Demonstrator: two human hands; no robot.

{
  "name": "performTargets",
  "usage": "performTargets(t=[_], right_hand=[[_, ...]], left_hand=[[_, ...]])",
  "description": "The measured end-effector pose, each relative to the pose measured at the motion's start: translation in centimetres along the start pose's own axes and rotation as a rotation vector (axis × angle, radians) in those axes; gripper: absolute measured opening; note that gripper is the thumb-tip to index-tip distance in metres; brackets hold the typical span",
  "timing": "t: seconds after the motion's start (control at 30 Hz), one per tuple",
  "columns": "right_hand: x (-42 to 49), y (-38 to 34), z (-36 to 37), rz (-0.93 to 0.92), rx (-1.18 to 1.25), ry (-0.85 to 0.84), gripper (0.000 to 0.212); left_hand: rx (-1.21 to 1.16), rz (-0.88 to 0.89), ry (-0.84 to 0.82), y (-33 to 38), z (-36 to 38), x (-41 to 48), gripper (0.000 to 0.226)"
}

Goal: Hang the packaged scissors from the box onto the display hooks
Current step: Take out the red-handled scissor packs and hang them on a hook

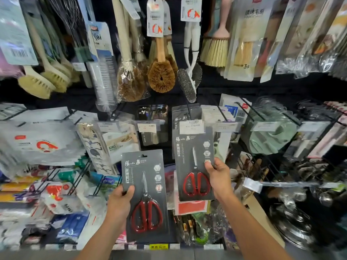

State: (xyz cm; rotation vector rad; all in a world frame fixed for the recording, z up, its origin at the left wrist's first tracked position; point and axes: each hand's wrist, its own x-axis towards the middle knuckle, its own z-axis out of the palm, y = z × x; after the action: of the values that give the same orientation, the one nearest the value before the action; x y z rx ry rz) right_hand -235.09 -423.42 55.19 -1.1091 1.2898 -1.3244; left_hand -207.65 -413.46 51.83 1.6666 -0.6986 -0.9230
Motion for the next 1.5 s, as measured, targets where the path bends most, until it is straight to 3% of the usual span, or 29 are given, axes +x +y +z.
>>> performTargets(t=[0.1, 0.73, 1.03, 1.5], right_hand=[[0.2, 0.0, 0.0, -0.025, 0.009, 0.004, 0.016], [4.3, 1.5, 3.3, 0.039, 0.074, 0.092, 0.022], [7.9, 0.5, 4.6, 0.03, -0.013, 0.119, 0.013], [11.1, -0.7, 6.5, 0.118, -0.314, 0.133, 0.03]], left_hand=[[-0.033, -0.021, -0.001, 0.6, 0.6, -0.4, 0.012], [-0.071, -0.006, 0.019, 2.1, 0.7, -0.3, 0.022], [-0.038, -0.027, 0.034, 2.4, 1.4, -0.2, 0.02], [0.003, -0.051, 0.01, 2.9, 2.7, -0.1, 0.016]])
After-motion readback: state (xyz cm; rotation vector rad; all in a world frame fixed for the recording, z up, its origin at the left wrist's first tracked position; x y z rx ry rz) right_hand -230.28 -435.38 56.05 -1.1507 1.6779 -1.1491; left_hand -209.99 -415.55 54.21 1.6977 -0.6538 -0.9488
